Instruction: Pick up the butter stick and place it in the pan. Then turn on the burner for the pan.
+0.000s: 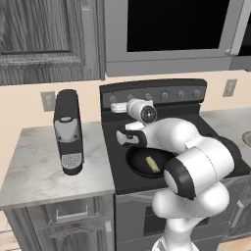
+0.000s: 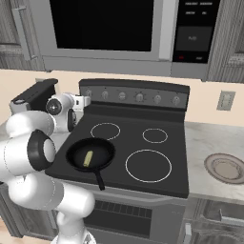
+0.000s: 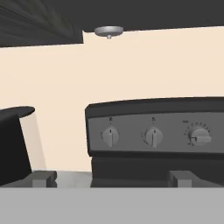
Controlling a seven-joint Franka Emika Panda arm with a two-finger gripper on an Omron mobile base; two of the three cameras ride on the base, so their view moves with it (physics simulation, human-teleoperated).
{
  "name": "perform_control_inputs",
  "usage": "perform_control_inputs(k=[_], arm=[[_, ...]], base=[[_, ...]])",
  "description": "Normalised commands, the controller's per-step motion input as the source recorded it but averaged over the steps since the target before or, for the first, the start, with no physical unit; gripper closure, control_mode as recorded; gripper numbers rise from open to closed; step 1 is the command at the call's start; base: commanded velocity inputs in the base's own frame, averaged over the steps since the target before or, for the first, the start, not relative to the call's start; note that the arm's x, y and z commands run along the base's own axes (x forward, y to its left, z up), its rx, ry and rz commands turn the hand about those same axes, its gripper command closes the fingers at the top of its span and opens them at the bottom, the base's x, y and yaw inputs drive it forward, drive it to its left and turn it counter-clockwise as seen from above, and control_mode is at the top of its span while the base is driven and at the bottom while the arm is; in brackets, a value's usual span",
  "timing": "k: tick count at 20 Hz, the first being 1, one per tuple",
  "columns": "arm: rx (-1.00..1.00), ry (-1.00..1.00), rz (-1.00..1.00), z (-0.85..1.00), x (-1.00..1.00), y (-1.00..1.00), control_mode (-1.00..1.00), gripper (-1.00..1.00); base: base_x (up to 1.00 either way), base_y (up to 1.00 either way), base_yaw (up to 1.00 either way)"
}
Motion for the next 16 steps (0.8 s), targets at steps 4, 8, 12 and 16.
perform_control_inputs(k=[4, 8, 12, 16], arm=[[0.0, 0.0, 0.0, -0.09, 0.08, 0.05, -1.0, -1.0], [0.0, 0.0, 0.0, -0.13, 0.09, 0.02, -1.0, -1.0], [0.0, 0.0, 0.0, -0.12, 0.09, 0.0, -1.0, -1.0], [0.0, 0.0, 0.0, -0.08, 0.12, 0.0, -1.0, -1.0]], base=[[0.0, 0.0, 0.0], [0.0, 0.0, 0.0], [0.0, 0.0, 0.0], [0.0, 0.0, 0.0]])
